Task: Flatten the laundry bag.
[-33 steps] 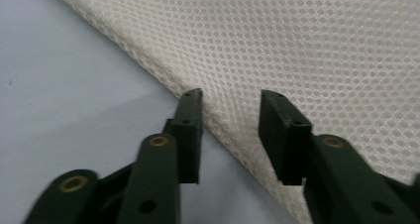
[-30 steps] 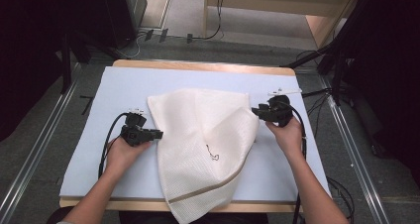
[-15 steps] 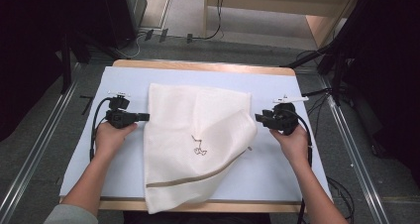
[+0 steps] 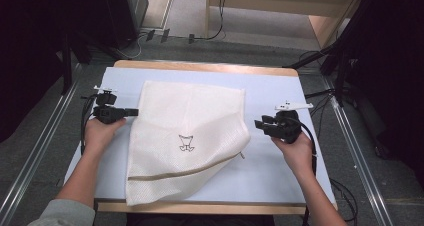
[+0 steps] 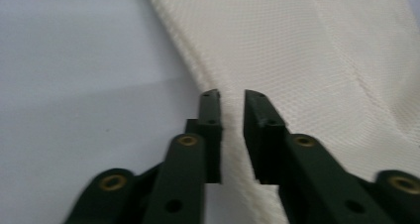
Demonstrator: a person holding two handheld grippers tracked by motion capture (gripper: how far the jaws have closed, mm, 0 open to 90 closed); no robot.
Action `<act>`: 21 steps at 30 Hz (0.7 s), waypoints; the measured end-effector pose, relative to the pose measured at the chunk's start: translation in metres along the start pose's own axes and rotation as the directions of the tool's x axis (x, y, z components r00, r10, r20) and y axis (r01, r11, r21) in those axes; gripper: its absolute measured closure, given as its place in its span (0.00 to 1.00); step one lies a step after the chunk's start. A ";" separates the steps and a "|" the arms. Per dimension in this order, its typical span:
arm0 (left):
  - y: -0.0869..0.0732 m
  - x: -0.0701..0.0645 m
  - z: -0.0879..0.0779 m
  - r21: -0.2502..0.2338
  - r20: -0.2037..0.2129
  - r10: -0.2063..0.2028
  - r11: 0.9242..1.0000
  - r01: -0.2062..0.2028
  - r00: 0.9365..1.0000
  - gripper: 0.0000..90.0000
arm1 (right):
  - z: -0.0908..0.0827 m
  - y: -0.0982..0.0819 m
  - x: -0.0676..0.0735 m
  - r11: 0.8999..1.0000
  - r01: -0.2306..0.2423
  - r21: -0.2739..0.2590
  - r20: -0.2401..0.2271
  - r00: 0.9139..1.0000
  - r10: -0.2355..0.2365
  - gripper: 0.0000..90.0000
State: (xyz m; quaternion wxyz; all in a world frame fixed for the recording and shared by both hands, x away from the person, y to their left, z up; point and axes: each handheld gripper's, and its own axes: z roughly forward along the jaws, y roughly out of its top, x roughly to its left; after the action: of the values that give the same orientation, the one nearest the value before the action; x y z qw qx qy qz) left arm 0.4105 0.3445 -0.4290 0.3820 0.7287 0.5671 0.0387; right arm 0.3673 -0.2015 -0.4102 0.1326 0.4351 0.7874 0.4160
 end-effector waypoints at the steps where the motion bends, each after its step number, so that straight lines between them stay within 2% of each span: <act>1: -0.002 -0.003 -0.004 -0.009 0.002 0.003 1.000 -0.003 1.000 0.73 | -0.004 -0.001 0.004 1.000 0.010 -0.008 -0.002 1.000 -0.010 0.68; 5: -0.011 -0.013 -0.016 -0.022 0.003 0.029 0.999 -0.029 1.000 0.61 | -0.013 -0.005 0.012 1.000 0.024 -0.020 -0.015 1.000 -0.024 0.67; 6: -0.019 -0.019 -0.022 -0.003 -0.006 0.049 0.999 -0.049 0.999 0.60 | -0.019 -0.007 0.017 0.999 0.025 -0.027 -0.023 0.999 -0.025 0.66; 7: -0.019 -0.019 -0.022 -0.003 -0.006 0.049 0.999 -0.049 0.999 0.59 | -0.019 -0.007 0.017 0.999 0.025 -0.027 -0.023 0.999 -0.025 0.66; 8: -0.028 -0.022 -0.025 0.010 -0.009 0.057 0.998 -0.057 0.998 0.58 | -0.024 -0.009 0.021 0.999 0.023 -0.036 -0.028 0.999 -0.024 0.63; 9: -0.028 -0.022 -0.025 0.010 -0.009 0.057 0.998 -0.057 0.998 0.57 | -0.024 -0.009 0.021 0.999 0.023 -0.036 -0.028 0.999 -0.024 0.63; 13: -0.049 -0.025 -0.023 0.078 0.007 0.048 0.996 -0.048 0.999 0.55 | -0.036 -0.008 0.031 0.998 0.013 -0.060 -0.041 0.999 -0.016 0.55; 16: -0.052 -0.026 -0.022 0.082 0.017 0.041 0.996 -0.042 0.999 0.54 | -0.037 -0.006 0.035 0.997 0.012 -0.071 -0.060 0.998 -0.016 0.51; 17: -0.054 -0.029 -0.018 0.091 0.024 0.038 0.995 -0.040 0.999 0.54 | -0.033 -0.004 0.041 0.997 0.014 -0.069 -0.075 0.997 -0.019 0.48; 20: -0.055 -0.032 -0.013 0.114 0.014 0.040 0.993 -0.041 0.999 0.54 | -0.026 -0.003 0.044 0.998 0.014 -0.058 -0.091 0.996 -0.019 0.44; 21: -0.056 -0.033 -0.010 0.128 0.020 0.035 0.991 -0.037 0.999 0.57 | -0.016 -0.002 0.048 0.999 0.012 -0.037 -0.115 0.993 -0.016 0.42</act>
State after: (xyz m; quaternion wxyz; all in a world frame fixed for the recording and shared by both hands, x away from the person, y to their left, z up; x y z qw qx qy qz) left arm 0.3497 0.3250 -0.4434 0.3384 0.7622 0.5519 0.0027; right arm 0.3286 -0.1726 -0.3939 0.0978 0.4025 0.7892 0.4535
